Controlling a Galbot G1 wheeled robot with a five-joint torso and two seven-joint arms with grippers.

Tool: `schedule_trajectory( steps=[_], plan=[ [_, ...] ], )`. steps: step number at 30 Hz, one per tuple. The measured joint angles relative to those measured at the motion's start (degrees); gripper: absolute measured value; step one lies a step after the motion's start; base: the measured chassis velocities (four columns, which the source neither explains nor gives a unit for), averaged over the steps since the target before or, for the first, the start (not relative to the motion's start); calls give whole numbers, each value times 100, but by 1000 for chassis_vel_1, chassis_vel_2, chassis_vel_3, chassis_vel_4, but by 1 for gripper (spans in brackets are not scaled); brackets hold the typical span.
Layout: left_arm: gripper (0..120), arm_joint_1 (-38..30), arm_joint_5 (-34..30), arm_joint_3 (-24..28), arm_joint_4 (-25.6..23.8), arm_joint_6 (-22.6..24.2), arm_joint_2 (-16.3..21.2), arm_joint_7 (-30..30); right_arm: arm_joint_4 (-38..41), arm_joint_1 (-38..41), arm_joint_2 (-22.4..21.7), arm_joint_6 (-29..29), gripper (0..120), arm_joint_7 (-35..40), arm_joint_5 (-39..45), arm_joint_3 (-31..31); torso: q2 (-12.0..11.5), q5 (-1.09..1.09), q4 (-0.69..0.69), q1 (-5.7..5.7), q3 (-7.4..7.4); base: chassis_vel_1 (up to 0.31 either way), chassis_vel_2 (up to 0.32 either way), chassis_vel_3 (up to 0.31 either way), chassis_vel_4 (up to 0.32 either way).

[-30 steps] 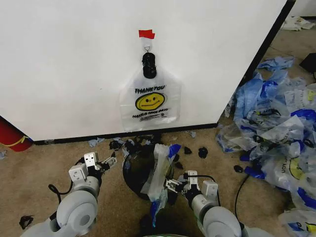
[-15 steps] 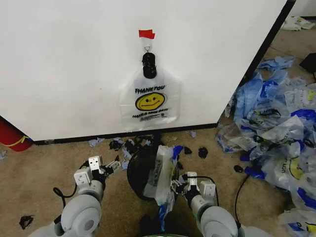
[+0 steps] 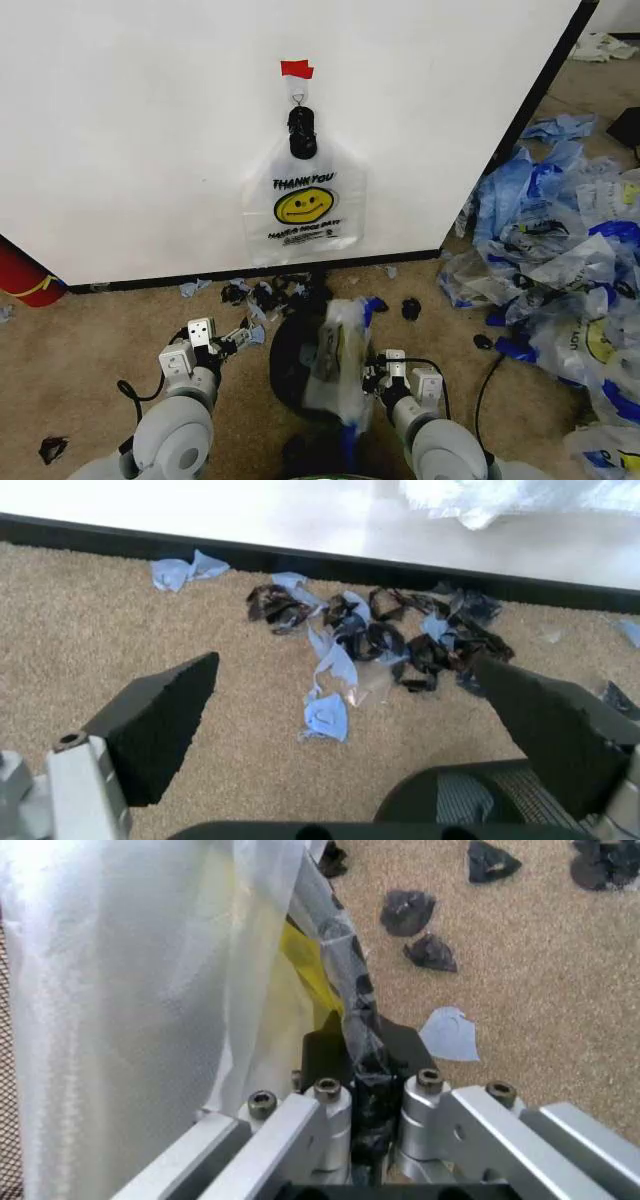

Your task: Pick up the garbage bag from the wall and place it over the trash bin.

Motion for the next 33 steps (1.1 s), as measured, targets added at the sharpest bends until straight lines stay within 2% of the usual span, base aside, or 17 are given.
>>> schedule_trajectory(
  steps=[12, 18, 27, 33],
  plan=[
    [100, -106, 1, 7, 12, -23, 42, 14, -111, -128, -64, 257, 0, -487, -192, 314, 0, 0, -1, 0, 1, 0, 0, 0, 0],
    [100, -152, -46, -55, -208, -108, 110, 128, -316, -215, -101, 678, 0, -1149, -882, 924, 0, 2, -1, 0, 1, 0, 0, 0, 0],
    [100, -255, -126, -163, -401, -213, 180, 270, -470, -170, -428, 856, 0, -1577, -1574, 1389, 0, 3, 0, 0, 1, 0, 0, 0, 0],
    [100, -325, -127, -143, -414, -675, 170, 902, -637, -198, -733, 1152, 0, -2253, -2368, 1745, 0, 1, -1, 0, 0, 0, 0, 0, 0]
  ],
)
